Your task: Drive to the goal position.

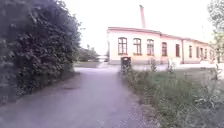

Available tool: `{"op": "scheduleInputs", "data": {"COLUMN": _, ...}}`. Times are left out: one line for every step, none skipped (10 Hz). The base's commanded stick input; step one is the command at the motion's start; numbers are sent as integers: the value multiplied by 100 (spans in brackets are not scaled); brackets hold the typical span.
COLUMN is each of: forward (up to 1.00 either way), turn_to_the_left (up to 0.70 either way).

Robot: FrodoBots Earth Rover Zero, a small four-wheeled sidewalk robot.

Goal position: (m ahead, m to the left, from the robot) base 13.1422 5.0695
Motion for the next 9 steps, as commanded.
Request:
{"op": "scheduleInputs", "data": {"forward": 44, "turn_to_the_left": 2}}
{"op": "scheduleInputs", "data": {"forward": 44, "turn_to_the_left": 2}}
{"op": "scheduleInputs", "data": {"forward": 44, "turn_to_the_left": 2}}
{"op": "scheduleInputs", "data": {"forward": 44, "turn_to_the_left": 2}}
{"op": "scheduleInputs", "data": {"forward": 44, "turn_to_the_left": 2}}
{"op": "scheduleInputs", "data": {"forward": 44, "turn_to_the_left": 2}}
{"op": "scheduleInputs", "data": {"forward": 44, "turn_to_the_left": 2}}
{"op": "scheduleInputs", "data": {"forward": 44, "turn_to_the_left": 2}}
{"op": "scheduleInputs", "data": {"forward": 44, "turn_to_the_left": 2}}
